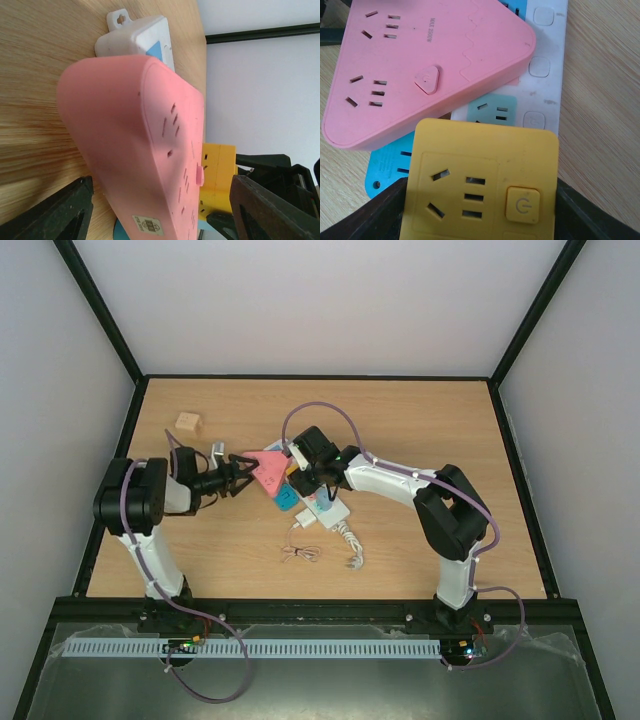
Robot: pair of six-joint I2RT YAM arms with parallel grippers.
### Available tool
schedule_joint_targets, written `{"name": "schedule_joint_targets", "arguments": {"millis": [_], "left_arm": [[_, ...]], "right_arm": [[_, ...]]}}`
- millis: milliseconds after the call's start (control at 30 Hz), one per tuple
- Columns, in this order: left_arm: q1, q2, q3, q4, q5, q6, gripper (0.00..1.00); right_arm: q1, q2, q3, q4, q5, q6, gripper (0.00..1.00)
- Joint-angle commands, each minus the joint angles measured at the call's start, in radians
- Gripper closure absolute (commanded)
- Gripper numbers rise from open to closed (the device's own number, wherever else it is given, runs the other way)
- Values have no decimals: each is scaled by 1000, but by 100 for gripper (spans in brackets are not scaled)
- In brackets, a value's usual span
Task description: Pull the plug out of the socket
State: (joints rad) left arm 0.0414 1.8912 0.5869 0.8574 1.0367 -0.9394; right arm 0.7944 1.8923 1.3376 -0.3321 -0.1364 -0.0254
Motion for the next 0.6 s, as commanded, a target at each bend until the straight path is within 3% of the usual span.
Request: {"name": "schedule_joint_targets", "arguments": {"millis": [0,567], "left_arm": [[-18,44,-6,131,13,-62,24],[-35,160,-24,432,22,-230,40]], "right_arm": [[-4,18,-30,-20,64,-7,53],[-4,26,-23,-19,70,-4,56]]}}
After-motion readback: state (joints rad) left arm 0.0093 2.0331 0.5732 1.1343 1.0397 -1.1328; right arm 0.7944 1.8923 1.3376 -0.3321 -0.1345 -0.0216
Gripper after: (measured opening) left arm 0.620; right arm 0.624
